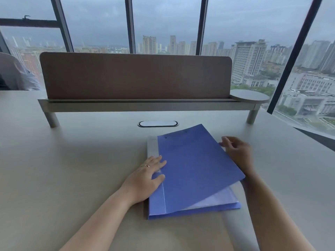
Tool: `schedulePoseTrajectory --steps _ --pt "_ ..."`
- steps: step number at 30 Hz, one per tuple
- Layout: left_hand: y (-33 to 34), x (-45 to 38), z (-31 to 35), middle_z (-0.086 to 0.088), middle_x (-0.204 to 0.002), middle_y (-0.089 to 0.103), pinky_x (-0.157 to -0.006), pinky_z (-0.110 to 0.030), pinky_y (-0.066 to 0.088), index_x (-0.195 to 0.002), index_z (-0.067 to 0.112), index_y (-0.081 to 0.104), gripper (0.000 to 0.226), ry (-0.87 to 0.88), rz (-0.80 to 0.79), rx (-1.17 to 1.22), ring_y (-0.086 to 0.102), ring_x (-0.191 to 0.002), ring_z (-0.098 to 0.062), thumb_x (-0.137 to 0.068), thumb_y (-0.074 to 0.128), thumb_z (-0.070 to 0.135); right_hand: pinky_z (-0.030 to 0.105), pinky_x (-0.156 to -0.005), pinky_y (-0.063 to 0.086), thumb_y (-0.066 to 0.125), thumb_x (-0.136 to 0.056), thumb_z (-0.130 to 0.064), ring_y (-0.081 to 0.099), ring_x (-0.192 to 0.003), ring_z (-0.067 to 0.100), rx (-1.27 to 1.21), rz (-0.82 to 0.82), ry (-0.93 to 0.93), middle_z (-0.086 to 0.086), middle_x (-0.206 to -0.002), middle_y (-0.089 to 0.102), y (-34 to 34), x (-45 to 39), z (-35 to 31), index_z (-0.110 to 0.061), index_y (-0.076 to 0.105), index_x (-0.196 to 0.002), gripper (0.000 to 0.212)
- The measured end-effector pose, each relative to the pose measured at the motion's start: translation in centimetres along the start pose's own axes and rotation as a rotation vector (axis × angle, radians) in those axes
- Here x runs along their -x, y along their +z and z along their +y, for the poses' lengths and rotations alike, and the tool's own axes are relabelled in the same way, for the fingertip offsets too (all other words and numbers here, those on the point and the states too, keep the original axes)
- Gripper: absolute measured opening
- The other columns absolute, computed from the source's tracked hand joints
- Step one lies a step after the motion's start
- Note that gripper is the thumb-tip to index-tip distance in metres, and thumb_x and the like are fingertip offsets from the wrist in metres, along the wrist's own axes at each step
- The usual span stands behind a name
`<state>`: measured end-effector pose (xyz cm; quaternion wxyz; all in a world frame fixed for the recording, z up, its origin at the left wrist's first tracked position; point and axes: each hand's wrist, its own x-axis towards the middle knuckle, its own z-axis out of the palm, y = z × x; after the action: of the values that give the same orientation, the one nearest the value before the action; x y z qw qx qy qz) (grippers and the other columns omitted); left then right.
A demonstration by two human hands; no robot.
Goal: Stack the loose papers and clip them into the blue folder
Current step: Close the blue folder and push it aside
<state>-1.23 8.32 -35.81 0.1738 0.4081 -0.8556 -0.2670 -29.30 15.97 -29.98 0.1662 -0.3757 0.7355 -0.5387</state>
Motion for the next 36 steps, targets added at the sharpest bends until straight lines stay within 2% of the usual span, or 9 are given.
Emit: schedulePoseTrajectory --steps 3,6,8,11,12,14,23,32,36 --pt "0.1 -0.1 0.0 0.028 -0.157 0.015 -0.115 -0.018 0.007 -0.148 0.039 0.035 0.053 -0.003 -0.011 -0.039 -0.002 -0.144 0.011 -0.097 0.046 0.037 0.035 -0.076 0.053 0.046 -0.104 -0.029 0.072 -0.073 0.024 -0.193 0.097 -0.047 0.005 -0.1 0.076 -0.9 0.4 -4.3 -0.015 0.07 -0.109 0.029" --pt "0.3 0.0 0.1 0.028 -0.158 0.014 -0.115 -0.02 0.007 -0.148 0.04 0.034 0.054 -0.008 -0.009 -0.051 -0.004 -0.143 0.013 -0.096 0.044 0.038 0.04 -0.086 0.055 0.043 -0.1 -0.038 0.07 -0.09 0.026 0.177 -0.068 -0.225 -0.001 -0.104 0.076 0.9 2.1 -6.7 -0.023 0.07 -0.105 0.032" --pt "0.3 0.1 0.0 0.028 -0.158 0.012 -0.115 -0.021 0.008 -0.148 0.042 0.034 0.053 -0.017 0.008 -0.046 -0.005 -0.142 0.014 -0.096 0.044 0.039 0.039 -0.093 0.05 0.04 -0.101 -0.039 0.061 -0.11 0.027 0.505 -0.23 -0.298 -0.001 -0.12 0.07 3.6 4.5 -7.0 -0.022 0.065 -0.117 0.034" --pt "0.2 0.2 0.0 0.02 -0.161 0.012 -0.118 -0.026 0.011 -0.147 0.041 0.038 0.053 -0.041 0.073 -0.024 -0.002 -0.146 0.006 -0.094 0.048 0.041 0.042 -0.119 0.024 0.032 -0.104 -0.046 0.024 -0.151 0.022 0.695 -0.505 -0.31 0.001 -0.165 0.025 8.5 7.4 -4.6 -0.025 0.037 -0.152 0.052" --pt "0.2 0.2 0.0 0.015 -0.162 0.014 -0.117 -0.026 0.013 -0.146 0.038 0.04 0.053 -0.06 0.108 -0.023 0.001 -0.148 0.001 -0.094 0.05 0.039 0.045 -0.123 0.012 0.027 -0.104 -0.051 0.008 -0.155 0.022 0.738 -0.558 -0.296 0.002 -0.169 0.009 9.8 8.0 -3.1 -0.025 0.025 -0.156 0.059" --pt "0.1 0.3 0.1 0.009 -0.163 0.017 -0.115 -0.025 0.017 -0.146 0.032 0.042 0.054 -0.113 0.155 -0.032 0.011 -0.149 -0.006 -0.094 0.052 0.036 0.047 -0.124 -0.001 0.019 -0.101 -0.059 -0.006 -0.155 0.023 0.807 -0.554 -0.272 0.004 -0.169 -0.003 11.2 8.5 -0.9 -0.027 0.013 -0.159 0.067" --pt "2.9 -3.0 4.8 0.005 -0.165 0.009 -0.114 -0.028 0.023 -0.147 0.031 0.041 0.052 -0.116 0.077 -0.021 0.016 -0.149 -0.01 -0.096 0.045 0.033 0.045 -0.124 -0.004 0.015 -0.093 -0.073 -0.005 -0.155 0.013 0.826 -0.491 -0.261 -0.008 -0.169 0.0 7.1 4.5 2.1 -0.039 0.011 -0.158 0.073" --pt "11.7 -13.5 14.7 0.005 -0.153 0.026 -0.107 -0.031 0.036 -0.136 0.042 0.048 0.046 0.064 -0.016 -0.08 0.038 -0.136 -0.015 -0.091 0.045 0.052 0.041 -0.125 0.0 0.02 -0.091 -0.076 0.002 -0.153 0.004 0.866 -0.393 -0.154 -0.019 -0.166 0.008 -6.4 -5.9 8.9 -0.046 0.017 -0.155 0.071" --pt "16.0 -19.4 19.3 -0.001 -0.142 0.031 -0.107 -0.034 0.034 -0.131 0.041 0.05 0.04 0.128 -0.017 -0.113 0.035 -0.133 -0.019 -0.093 0.04 0.05 0.036 -0.124 0.001 0.025 -0.094 -0.072 0.006 -0.152 0.001 0.878 -0.356 -0.121 -0.021 -0.165 0.013 -11.6 -11.3 11.7 -0.048 0.023 -0.153 0.064"
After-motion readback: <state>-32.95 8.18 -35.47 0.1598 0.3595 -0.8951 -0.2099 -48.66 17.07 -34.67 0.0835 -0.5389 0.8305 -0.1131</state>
